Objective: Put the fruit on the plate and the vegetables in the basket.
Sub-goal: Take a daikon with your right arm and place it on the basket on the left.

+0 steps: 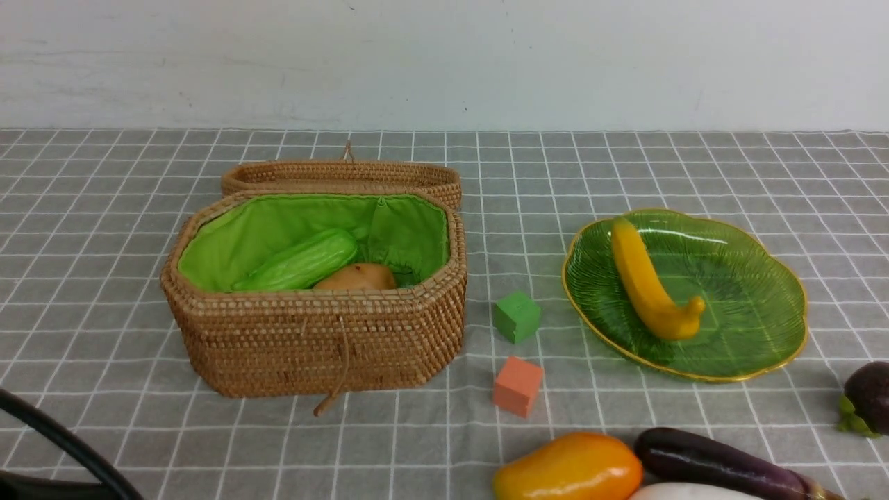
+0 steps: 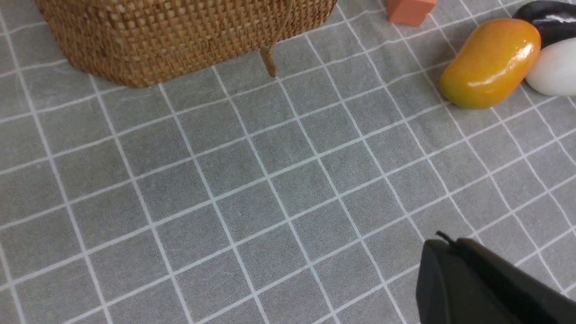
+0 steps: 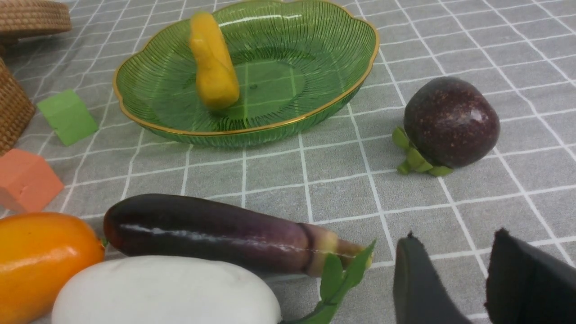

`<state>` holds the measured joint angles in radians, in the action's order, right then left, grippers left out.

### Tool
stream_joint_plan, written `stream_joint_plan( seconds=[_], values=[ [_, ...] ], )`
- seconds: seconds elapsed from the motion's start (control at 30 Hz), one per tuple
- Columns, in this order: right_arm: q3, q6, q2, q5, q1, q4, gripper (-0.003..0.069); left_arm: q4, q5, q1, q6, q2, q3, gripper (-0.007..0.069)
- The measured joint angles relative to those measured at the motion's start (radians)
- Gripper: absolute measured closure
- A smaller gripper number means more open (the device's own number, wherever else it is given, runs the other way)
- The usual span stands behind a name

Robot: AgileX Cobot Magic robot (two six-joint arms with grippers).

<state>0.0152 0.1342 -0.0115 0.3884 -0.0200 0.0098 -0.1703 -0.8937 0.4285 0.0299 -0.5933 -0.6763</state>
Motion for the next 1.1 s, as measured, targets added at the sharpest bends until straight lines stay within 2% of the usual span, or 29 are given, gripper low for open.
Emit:
stream_joint_plan(
  seconds=[0.1,0.23,0.37,0.4,0.47,0.53,0.6,0.67,0.8,0.93,1.03,1.1],
  values=[
    [0.0,0.0,0.0,0.0,0.0,0.0,0.0419,0.039,0.039,0.0,0.0,0.0,0.001,0.0638],
    [0.0,0.0,0.0,0.0,0.0,0.0,0.0419,0.113,0.177,-0.011,0.004,0.024,0.027,0.0638],
    [0.0,0.0,0.0,0.0,0.0,0.0,0.0419,0.142,0.482,-0.131,0.058,0.135,0.164,0.0638],
    [0.0,0.0,0.0,0.0,0.0,0.0,0.0419,0.143,0.496,-0.131,0.061,0.142,0.164,0.0638],
    [0.0,0.0,0.0,0.0,0.0,0.0,0.0419,0.17,0.63,-0.212,0.093,0.235,0.268,0.0638],
    [0.0,0.0,0.0,0.0,0.0,0.0,0.0419,0.201,0.69,-0.294,0.102,0.321,0.345,0.0638],
    [0.0,0.0,0.0,0.0,0.0,0.0,0.0419,0.22,0.701,-0.341,0.105,0.371,0.387,0.0638],
    [0.0,0.0,0.0,0.0,0.0,0.0,0.0419,0.243,0.683,-0.446,0.107,0.486,0.472,0.0638],
    [0.0,0.0,0.0,0.0,0.0,0.0,0.0419,0.249,0.638,-0.556,0.108,0.588,0.579,0.0638],
    [0.0,0.0,0.0,0.0,0.0,0.0,0.0419,0.251,0.626,-0.605,0.108,0.602,0.674,0.0638],
    [0.0,0.0,0.0,0.0,0.0,0.0,0.0419,0.251,0.503,-0.62,0.108,0.602,0.703,0.0637],
    [0.0,0.0,0.0,0.0,0.0,0.0,0.0419,0.251,0.479,-0.622,0.108,0.602,0.704,0.0636]
  ],
)
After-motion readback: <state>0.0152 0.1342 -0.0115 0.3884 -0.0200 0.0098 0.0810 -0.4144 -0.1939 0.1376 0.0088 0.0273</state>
